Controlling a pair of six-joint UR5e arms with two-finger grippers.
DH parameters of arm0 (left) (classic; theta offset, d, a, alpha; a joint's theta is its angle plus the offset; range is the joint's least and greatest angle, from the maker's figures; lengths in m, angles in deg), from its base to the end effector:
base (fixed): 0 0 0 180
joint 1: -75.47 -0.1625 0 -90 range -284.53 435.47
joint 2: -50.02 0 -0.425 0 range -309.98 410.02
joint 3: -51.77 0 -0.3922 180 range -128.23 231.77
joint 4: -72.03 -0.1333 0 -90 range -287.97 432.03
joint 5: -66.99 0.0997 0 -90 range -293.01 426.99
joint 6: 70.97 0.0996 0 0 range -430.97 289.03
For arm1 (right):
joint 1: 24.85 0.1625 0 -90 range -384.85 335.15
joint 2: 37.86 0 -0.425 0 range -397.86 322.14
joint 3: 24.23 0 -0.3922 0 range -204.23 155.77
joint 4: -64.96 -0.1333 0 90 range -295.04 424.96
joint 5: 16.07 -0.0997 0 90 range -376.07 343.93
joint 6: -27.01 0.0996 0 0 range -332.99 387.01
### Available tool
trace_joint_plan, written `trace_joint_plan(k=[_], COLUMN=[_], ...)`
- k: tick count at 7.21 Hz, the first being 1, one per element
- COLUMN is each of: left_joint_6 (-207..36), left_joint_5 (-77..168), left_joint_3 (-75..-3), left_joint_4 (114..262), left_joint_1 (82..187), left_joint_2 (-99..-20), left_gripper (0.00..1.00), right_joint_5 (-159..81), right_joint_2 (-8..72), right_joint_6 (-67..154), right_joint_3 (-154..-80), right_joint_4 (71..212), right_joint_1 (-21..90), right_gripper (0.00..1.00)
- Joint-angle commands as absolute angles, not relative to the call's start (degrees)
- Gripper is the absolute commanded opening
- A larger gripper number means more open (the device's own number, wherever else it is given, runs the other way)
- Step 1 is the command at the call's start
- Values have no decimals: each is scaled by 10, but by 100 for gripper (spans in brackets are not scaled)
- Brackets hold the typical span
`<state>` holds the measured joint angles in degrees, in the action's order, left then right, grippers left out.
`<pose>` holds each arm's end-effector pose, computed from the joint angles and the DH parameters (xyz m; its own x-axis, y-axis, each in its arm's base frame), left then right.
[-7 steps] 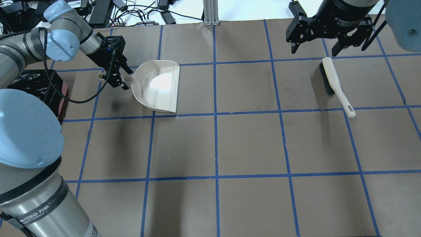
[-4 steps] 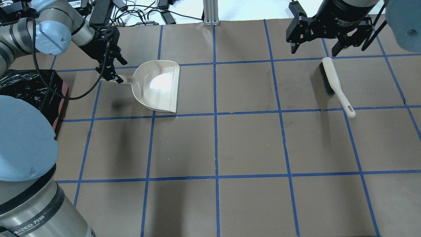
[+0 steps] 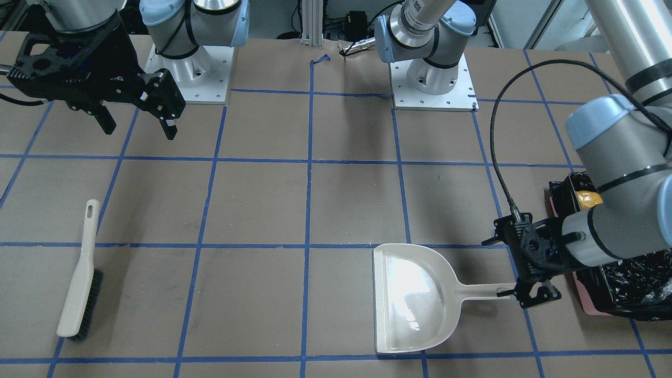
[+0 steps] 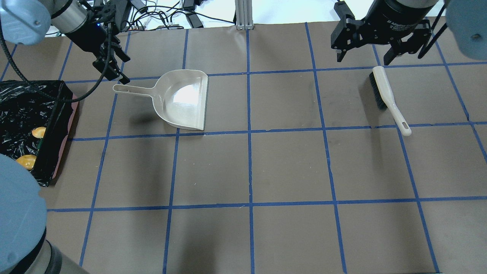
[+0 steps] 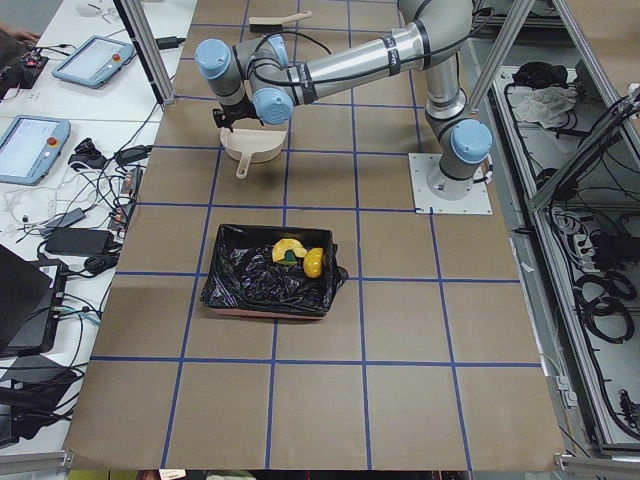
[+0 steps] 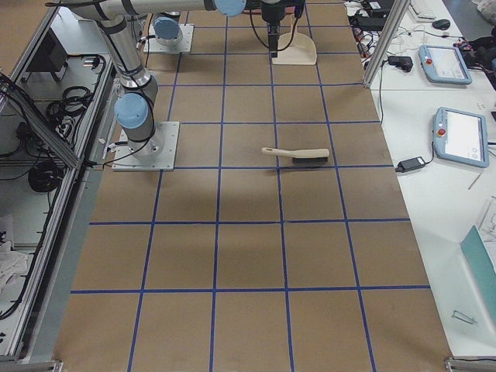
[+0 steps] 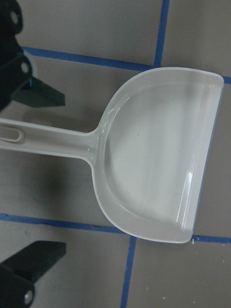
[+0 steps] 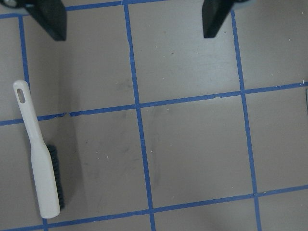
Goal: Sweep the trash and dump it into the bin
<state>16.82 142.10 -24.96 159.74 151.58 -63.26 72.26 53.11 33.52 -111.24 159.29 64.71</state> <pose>-0.0006 -0.6595 0.3760 -0.2736 0.9510 0.1441 0.9200 0.3024 -0.2493 0.1324 -0.4981 0.5304 -0.9923 0.1156 -0.0450 0.1209 0.9827 -0.1400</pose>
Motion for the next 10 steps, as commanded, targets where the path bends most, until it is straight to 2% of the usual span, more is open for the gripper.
trace_joint_plan(k=[1,8,10], left_joint_6=[21,-500,-543], left_joint_5=[1427,1552,1569], left_joint_3=[-252,-259,-285], left_joint_4=[1617,1640,1644], left_joint_1=[1536,1608,1610], left_joint_2=[-592,-494,-451], left_gripper=[100,100,100], right_joint_5=[723,723,723], right_joint_2=[531,531,531], right_joint_6=[335,335,335], right_joint_3=[-1112,-1112,-1112], right_joint_4=[1593,1592,1592], right_joint_1=[647,647,647], right_gripper=[100,100,100])
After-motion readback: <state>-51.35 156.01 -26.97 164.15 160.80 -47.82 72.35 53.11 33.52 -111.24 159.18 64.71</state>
